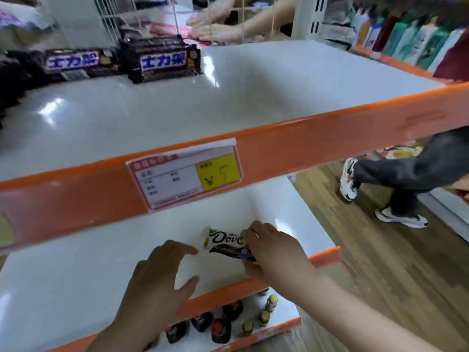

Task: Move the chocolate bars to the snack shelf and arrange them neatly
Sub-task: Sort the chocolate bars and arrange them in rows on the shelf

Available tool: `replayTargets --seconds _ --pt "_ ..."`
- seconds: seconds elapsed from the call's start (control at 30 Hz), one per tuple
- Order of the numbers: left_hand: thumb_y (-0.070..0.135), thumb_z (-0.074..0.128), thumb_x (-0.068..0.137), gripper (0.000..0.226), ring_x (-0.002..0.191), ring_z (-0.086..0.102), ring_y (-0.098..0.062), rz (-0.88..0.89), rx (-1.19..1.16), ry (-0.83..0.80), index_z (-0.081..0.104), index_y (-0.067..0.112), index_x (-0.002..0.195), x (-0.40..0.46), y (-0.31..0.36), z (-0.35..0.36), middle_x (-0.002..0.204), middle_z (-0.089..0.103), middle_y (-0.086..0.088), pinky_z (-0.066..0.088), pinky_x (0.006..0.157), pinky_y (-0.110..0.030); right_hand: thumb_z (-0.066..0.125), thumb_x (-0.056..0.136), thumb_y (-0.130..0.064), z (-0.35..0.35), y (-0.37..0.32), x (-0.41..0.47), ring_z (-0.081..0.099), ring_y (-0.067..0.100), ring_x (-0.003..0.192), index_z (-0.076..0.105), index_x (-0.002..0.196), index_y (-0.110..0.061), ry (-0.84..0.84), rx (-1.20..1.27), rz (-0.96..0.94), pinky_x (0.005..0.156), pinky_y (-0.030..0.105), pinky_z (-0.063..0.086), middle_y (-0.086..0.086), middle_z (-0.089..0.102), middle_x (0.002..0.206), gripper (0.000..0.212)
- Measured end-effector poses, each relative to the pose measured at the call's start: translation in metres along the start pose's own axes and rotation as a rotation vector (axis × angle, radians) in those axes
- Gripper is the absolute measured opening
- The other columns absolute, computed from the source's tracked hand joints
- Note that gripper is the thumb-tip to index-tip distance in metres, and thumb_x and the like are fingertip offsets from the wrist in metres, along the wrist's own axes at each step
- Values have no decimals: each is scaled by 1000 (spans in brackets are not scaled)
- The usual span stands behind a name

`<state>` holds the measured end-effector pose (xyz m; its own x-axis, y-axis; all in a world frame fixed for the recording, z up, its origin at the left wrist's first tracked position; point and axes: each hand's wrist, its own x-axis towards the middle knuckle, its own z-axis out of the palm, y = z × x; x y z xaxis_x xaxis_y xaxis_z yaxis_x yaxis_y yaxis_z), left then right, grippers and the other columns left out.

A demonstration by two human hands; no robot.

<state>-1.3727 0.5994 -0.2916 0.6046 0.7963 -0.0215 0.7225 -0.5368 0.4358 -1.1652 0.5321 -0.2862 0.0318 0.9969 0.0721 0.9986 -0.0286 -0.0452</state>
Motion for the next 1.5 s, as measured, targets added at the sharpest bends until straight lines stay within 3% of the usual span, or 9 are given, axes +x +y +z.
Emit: replayTargets --seconds 0.1,0.2,0.33,0.67,0.97,1.27,1.5 --pt "39 67 79 37 105 46 4 -5 7 24 43 49 104 -13 3 -16 108 41 30 34 78 -25 76 43 -37 -25 -10 -4 57 11 53 68 69 -21 42 -61 -43 37 19 27 -6 59 67 31" --pt "39 68 78 36 105 49 2 -25 15 53 48 46 107 -25 2 -34 108 43 27 43 84 -29 76 38 -34 -41 -15 -7 52 12 48 65 63 -22 78 -107 -58 37 19 21 -6 56 62 30" --pt "42 64 80 35 107 48 2 -41 37 60 46 46 110 -36 4 -57 110 42 27 44 88 -28 75 35 -31 -60 -18 -13 52 14 48 63 62 -20 122 -132 -88 38 18 21 -5 55 61 32" --pt "41 59 85 35 110 47 -1 -73 28 92 48 40 118 -62 19 -91 120 46 20 42 91 -26 83 39 -25 -102 -32 -32 61 19 54 69 69 -15 252 -125 -182 37 18 42 -1 62 65 35" --pt "39 59 85 35 111 46 -5 -130 27 92 49 36 119 -87 25 -121 120 46 14 38 87 -28 87 50 -29 -139 -49 -47 63 19 64 69 83 -13 258 -130 -277 44 23 45 1 63 77 41" --pt "32 62 83 37 111 47 -13 -142 -17 110 52 29 118 -117 39 -152 122 49 8 39 88 -35 81 63 -22 -187 -75 -67 64 26 72 69 91 -8 264 -76 -273 43 25 39 7 65 84 33" --pt "33 62 83 35 106 50 -11 -114 -37 155 54 29 116 -137 48 -180 117 51 8 43 88 -36 88 54 -18 -214 -85 -79 65 26 66 70 87 -6 357 -65 -324 39 21 37 7 67 80 39"
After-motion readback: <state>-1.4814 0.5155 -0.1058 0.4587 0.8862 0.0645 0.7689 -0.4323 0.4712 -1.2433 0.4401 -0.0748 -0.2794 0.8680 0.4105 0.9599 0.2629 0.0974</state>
